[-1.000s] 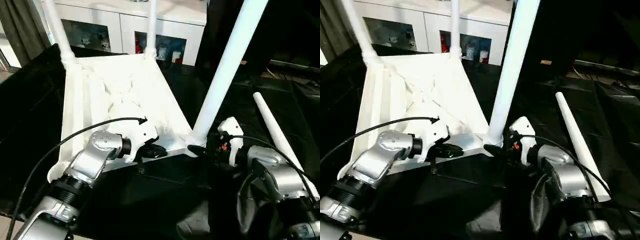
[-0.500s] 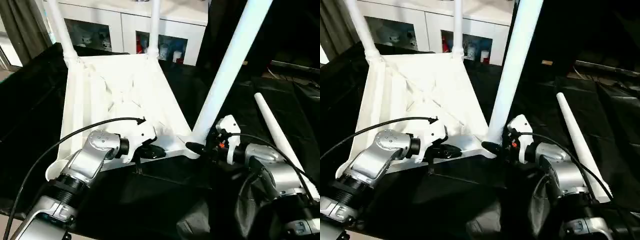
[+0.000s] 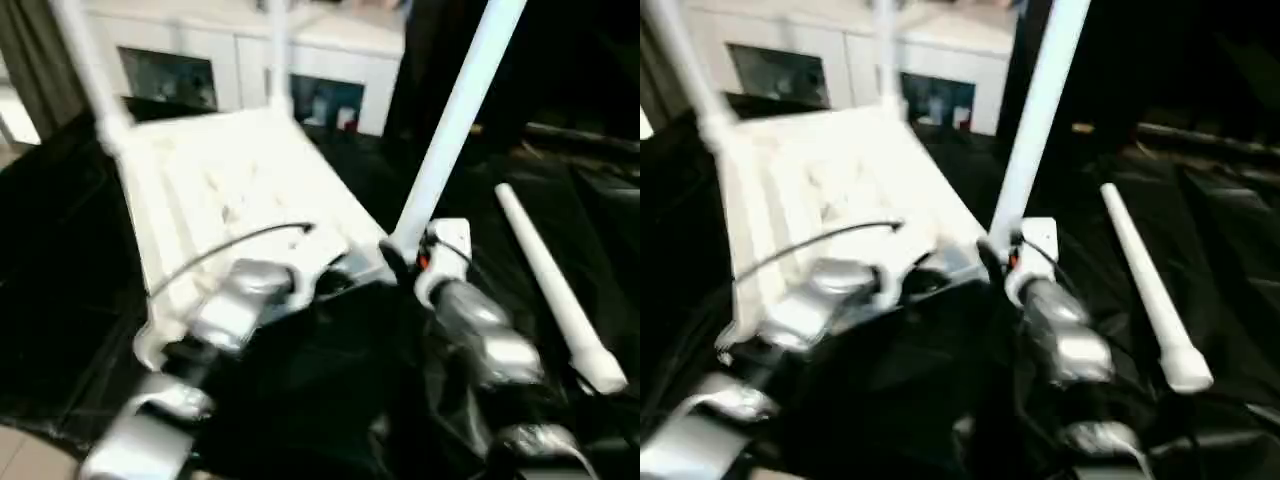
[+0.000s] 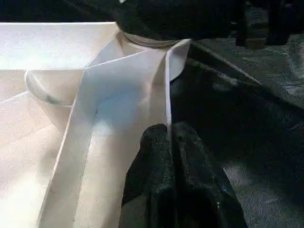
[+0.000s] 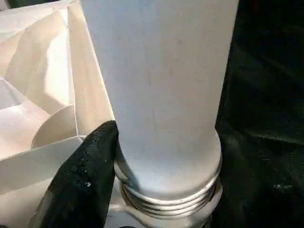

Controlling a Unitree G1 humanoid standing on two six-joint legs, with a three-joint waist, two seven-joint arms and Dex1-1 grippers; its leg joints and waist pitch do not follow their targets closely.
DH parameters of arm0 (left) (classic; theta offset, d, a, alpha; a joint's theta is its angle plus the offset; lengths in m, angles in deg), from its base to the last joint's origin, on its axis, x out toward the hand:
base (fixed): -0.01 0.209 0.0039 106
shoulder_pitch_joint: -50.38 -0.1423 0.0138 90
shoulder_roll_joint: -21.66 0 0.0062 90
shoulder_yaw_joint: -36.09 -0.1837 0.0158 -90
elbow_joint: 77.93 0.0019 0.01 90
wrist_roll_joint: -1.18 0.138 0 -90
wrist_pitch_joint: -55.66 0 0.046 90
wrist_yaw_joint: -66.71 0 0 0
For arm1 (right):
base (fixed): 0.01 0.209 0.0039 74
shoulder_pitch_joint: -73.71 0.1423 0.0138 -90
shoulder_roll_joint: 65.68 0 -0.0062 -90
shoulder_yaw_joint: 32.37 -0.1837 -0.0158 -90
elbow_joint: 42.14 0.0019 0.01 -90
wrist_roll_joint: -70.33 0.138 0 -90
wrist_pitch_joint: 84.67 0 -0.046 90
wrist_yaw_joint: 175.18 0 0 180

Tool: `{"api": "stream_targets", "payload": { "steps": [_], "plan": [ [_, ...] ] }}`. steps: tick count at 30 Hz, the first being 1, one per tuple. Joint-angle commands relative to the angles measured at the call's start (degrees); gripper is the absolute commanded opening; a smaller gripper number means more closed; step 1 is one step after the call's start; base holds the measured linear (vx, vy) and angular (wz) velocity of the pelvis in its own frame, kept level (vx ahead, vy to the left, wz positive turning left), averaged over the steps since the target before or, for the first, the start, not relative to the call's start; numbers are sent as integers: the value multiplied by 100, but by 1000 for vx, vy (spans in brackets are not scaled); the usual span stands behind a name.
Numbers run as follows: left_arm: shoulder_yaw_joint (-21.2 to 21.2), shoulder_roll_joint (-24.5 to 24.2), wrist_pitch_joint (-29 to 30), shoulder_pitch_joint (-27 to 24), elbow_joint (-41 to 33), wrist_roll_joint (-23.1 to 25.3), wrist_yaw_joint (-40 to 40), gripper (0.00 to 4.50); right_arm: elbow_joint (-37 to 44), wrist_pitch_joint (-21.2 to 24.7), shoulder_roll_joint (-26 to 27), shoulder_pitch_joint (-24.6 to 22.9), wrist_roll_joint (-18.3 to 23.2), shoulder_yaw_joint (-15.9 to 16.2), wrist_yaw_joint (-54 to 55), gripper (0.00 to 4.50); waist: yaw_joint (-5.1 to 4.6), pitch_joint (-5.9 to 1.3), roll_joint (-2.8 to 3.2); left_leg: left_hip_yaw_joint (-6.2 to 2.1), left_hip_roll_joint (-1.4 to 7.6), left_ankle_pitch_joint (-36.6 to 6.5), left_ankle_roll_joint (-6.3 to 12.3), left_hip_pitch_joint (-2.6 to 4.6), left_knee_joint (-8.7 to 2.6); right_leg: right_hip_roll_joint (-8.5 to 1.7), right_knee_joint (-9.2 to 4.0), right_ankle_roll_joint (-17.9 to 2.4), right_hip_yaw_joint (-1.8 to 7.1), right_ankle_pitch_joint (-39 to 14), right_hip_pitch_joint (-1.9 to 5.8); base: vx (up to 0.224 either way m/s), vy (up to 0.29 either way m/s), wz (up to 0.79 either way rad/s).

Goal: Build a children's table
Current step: Rotate leg to tighten

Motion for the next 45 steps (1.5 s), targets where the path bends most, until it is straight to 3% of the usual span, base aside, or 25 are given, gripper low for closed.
{"api": "stream_targets", "payload": {
  "steps": [1, 3, 6, 7, 11, 13, 15, 16, 18, 19, 22, 28, 29, 31, 38, 45],
  "plan": [
    [-383, 248, -30, 96, -89, -54, -152, 0, -287, 118, 333, 8, -48, 460, -419, 346, -13, -271, 64, -123, 236, -1698, 24, 30, -472, -490, -626, -576, 296, -2517, 170, 0, 0, 0],
    [-360, 206, -29, 81, -106, -65, -163, 0, -279, 76, 309, 14, -88, 498, -482, 368, -14, -275, 64, -129, 245, -1629, 38, 1, -484, -491, -593, -649, 301, -2319, 194, 0, 0, 0],
    [-317, 17, -108, 13, -159, -50, -333, 0, -170, -23, 101, -33, -111, 583, -819, 368, -16, -282, 47, -120, 241, -1604, 64, 1, -475, -498, -580, -713, 303, -2243, 199, 0, 0, 0],
    [-311, -26, -109, -3, -182, -53, -383, 0, -117, -18, 38, -57, -95, 597, -918, 368, -23, -281, 47, -125, 239, -1529, 98, -29, -481, -498, -569, -730, 303, -2174, 227, 0, 0, 0],
    [-307, -507, -49, -175, -463, -74, -895, 0, 461, 76, -674, -344, 98, 726, -2082, 368, -16, -283, 17, -102, 249, -1376, 232, -44, -460, -500, -549, -814, 316, -1964, 245, 0, 0, 0],
    [-369, -859, -50, -285, -671, -118, -1320, 0, 887, 259, -1181, -530, 279, 769, -2907, 368, 21, -300, 29, -81, 268, -1071, 397, -51, -440, -488, -492, -963, 331, -1484, 259, 0, 0, 0],
    [-414, -1062, -49, -355, -815, -179, -1614, 0, 1100, 378, -1448, -611, 390, 783, -3352, 368, 37, -310, 36, -67, 273, -972, 441, -38, -434, -488, -480, -1039, 333, -1314, 264, 0, 0, 0],
    [-495, -1380, -116, -465, -1044, -290, -2121, 0, 1335, 510, -1862, -688, 496, 905, -4005, 368, 73, -327, 42, -80, 283, -772, 461, -35, -421, -482, -425, -1162, 322, -972, 293, 0, 0, 0],
    [-518, -1464, -125, -492, -1107, -312, -2249, 0, 1386, 540, -1971, -702, 520, 948, -4179, 368, 67, -326, 46, -67, 283, -682, 533, -35, -412, -465, -389, -1259, 324, -683, 288, 0, 0, 0],
    [-547, -1576, -141, -529, -1205, -359, -2440, 0, 1444, 592, -2106, -711, 546, 1012, -4410, 368, 46, -315, 72, -61, 283, -714, 540, -38, -418, -471, -396, -1355, 318, -627, 283, 0, 0, 0],
    [-583, -1756, -181, -589, -1351, -426, -2686, 0, 1509, 659, -2292, -690, 544, 1163, -4748, 368, 62, -308, 57, -58, 289, -853, 481, -9, -421, -476, -413, -1374, 317, -845, 279, 0, 0, 0],
    [-551, -1853, -166, -589, -1373, -446, -2722, 0, 1387, 725, -2215, -526, 555, 1178, -4789, 368, 96, -294, 40, -62, 289, -964, 303, 13, -435, -486, -440, -1232, 322, -1320, 262, 0, 0, 0],
    [-545, -1851, -164, -587, -1372, -446, -2719, 0, 1375, 728, -2213, -514, 565, 1188, -4817, 368, 97, -296, 10, -57, 284, -922, 299, -2, -430, -484, -442, -1199, 325, -1313, 269, 0, 0, 0],
    [-532, -1846, -164, -591, -1372, -447, -2713, 0, 1369, 732, -2199, -506, 581, 1203, -4853, 335, 111, -307, 27, -61, 285, -805, 314, -6, -425, -486, -420, -1184, 325, -1195, 276, 0, 0, 0],
    [-519, -1852, -162, -607, -1368, -469, -2684, 0, 1412, 782, -2187, -581, 622, 1233, -4949, 290, 135, -323, 21, -52, 277, -585, 395, -16, -408, -481, -370, -1293, 323, -751, 297, 0, 0, 0],
    [-397, -1609, -42, -536, -1131, -356, -2136, 0, 1325, 800, -1875, -827, 501, 1069, -4215, 271, 144, -292, 36, -56, 281, -895, 251, 11, -432, -487, -444, -1153, 322, -1318, 268, 0, 0, 0]
  ]
}}
